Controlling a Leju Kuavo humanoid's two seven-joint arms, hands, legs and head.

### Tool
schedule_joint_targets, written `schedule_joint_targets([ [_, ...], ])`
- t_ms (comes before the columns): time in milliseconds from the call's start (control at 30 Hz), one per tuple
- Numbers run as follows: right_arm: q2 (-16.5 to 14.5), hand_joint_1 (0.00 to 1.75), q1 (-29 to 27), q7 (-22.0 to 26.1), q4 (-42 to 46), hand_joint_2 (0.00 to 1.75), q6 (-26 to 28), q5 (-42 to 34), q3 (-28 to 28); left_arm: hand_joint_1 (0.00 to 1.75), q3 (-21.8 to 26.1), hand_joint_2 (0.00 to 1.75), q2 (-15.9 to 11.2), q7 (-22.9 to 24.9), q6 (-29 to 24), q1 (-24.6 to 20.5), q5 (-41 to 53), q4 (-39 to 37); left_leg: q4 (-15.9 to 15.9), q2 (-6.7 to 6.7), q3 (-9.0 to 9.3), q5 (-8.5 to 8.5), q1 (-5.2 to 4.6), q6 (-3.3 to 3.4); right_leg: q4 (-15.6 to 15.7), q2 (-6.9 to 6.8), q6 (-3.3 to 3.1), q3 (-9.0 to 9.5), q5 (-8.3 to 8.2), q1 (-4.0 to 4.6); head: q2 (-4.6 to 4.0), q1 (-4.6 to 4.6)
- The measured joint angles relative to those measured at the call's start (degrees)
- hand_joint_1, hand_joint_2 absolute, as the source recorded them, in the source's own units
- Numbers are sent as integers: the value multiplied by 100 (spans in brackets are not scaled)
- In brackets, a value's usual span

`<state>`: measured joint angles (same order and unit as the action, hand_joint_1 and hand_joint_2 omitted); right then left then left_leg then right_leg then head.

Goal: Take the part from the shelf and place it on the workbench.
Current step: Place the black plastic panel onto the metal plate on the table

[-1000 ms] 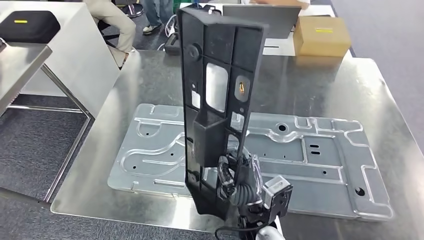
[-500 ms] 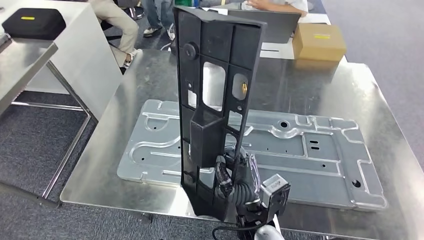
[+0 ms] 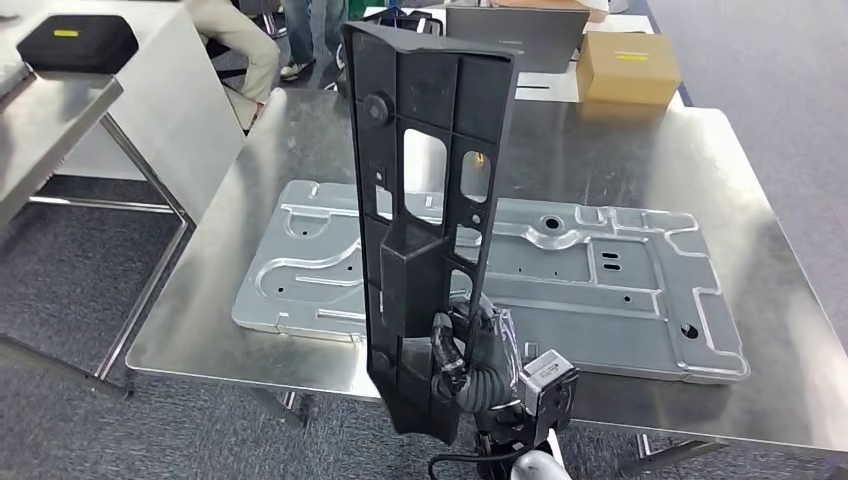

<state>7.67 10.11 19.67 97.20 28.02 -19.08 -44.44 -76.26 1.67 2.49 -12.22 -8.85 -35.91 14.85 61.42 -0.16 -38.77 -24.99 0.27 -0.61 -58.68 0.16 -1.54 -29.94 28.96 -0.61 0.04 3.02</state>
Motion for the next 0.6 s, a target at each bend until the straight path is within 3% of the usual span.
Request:
schedule_joint_targets([
  [67,-2,175,0,0,-3,175,0,0,-1,0,0,175,1,0,0,2,0,0,650,2,-250,-423,18,-61,-5,-14,-40,-58,-47,4,0,24],
  [133,-2,175,-1,0,-9,175,0,0,-2,0,0,175,1,0,0,4,0,1,1135,2,-429,-665,28,-89,-12,-22,-47,-95,-66,12,0,23],
  [333,-2,175,-3,0,-21,175,0,-7,-1,0,0,175,1,0,0,8,-1,1,1352,2,-469,-696,29,-93,-26,-25,-43,-128,-77,16,0,23],
  [367,-3,175,-3,0,-26,175,0,-12,-1,0,0,175,1,0,0,10,-1,1,1079,1,-273,-540,26,-67,-33,-25,-40,-134,-81,23,0,25],
  [467,-4,175,2,1,-33,175,0,-17,-1,0,0,175,-4,1,-1,6,0,-1,-198,-6,498,-122,-42,95,-24,-23,35,-162,-112,29,0,34],
  [533,-4,175,4,2,-33,175,0,-17,-1,0,0,175,-6,2,-2,7,-1,-1,-388,-6,577,-112,-48,162,6,-24,103,-166,-125,30,0,42],
  [600,-3,175,10,1,-35,175,3,-17,0,0,0,175,-4,-3,-4,5,0,-1,-505,7,624,-63,-13,216,-96,-22,156,-210,-30,40,0,31],
])
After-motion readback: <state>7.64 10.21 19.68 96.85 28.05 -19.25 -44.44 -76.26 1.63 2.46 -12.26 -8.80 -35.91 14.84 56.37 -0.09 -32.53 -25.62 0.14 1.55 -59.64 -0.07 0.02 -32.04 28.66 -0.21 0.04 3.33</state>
